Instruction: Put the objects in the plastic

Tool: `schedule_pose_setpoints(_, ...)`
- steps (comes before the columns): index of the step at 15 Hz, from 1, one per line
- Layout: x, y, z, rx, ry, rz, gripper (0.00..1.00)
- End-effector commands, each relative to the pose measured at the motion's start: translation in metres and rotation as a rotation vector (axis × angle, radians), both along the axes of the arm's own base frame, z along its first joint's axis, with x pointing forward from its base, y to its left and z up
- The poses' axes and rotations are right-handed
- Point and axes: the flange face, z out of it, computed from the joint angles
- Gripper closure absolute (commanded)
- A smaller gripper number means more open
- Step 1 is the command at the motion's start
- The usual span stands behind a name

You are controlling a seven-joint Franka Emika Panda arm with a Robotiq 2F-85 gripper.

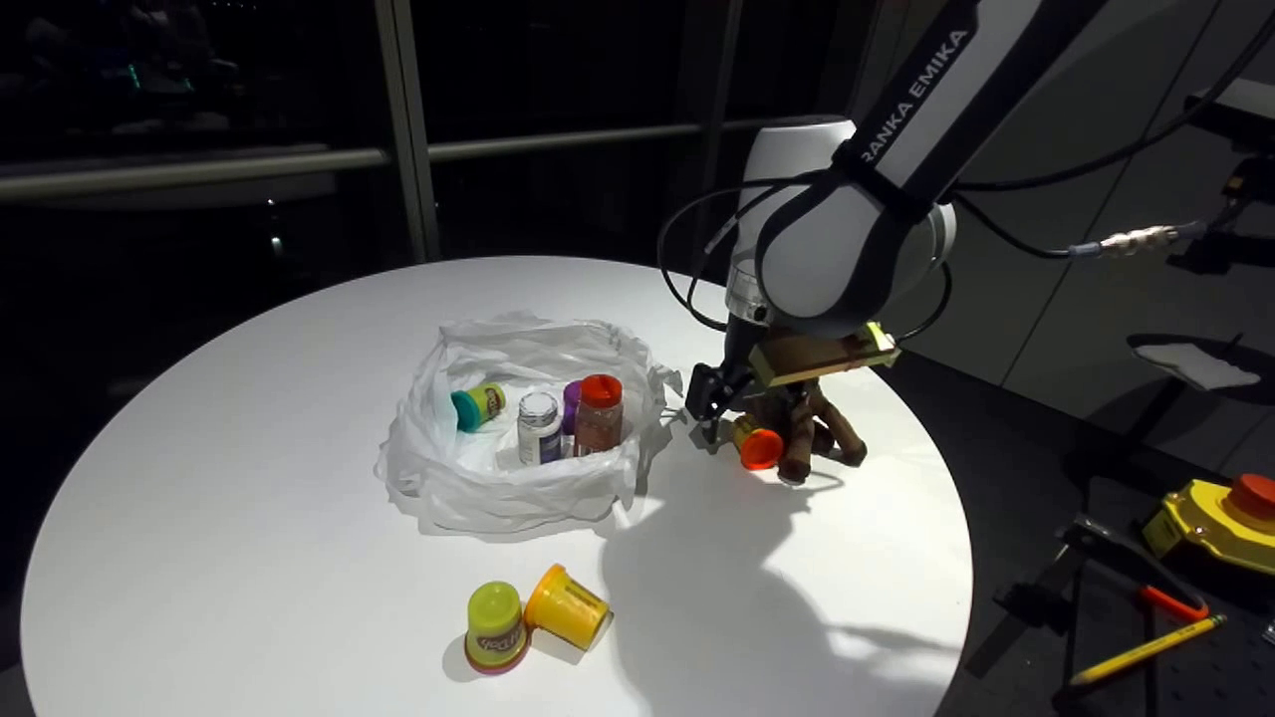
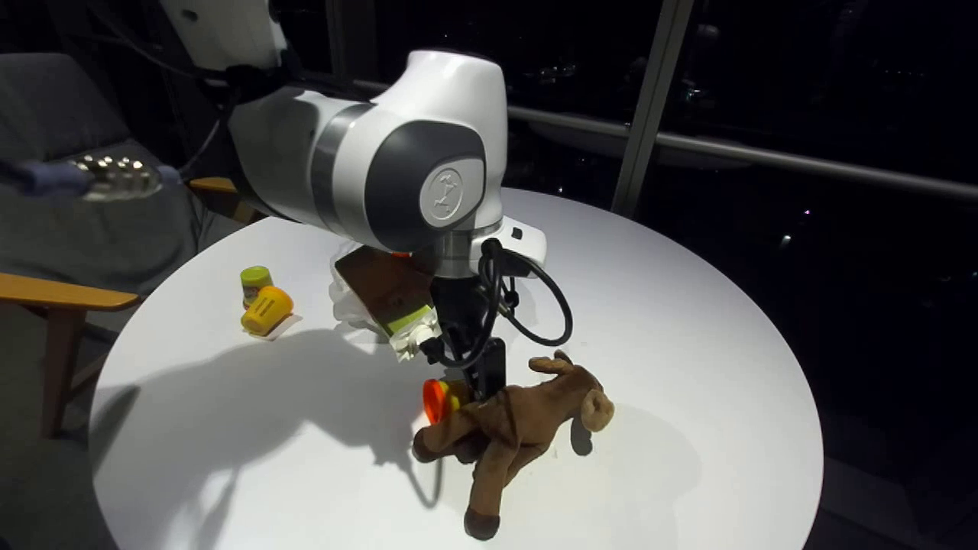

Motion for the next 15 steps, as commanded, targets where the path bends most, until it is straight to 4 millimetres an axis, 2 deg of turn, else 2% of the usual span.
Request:
schedule_pose_setpoints(1, 0.009, -0.004, -0.005, 0.000, 0.011, -0.013, 0.25)
schedule_pose_setpoints(2, 0.010, -0.004, -0.005, 0.002, 0.011, -0.012, 0.26)
schedule_pose_setpoints(3, 0.010, -0.004, -0.005, 0.001, 0.009, -0.012, 0.32)
schedule_pose_setpoints(6, 0.009, -0.003, 0.003, 0.008, 0.001, -0.023, 0.56)
schedule_pose_setpoints(9, 0.007, 0.000, 0.022, -0.004, -0.031, -0.035, 0.80)
schedule_pose_setpoints(12, 0.010, 0.006, 0.051, -0.023, -0.078, -0.027, 0.83)
schedule_pose_setpoints(15, 0.023, 0.031, 0.101, -0.064, -0.180, 0.026, 0.83)
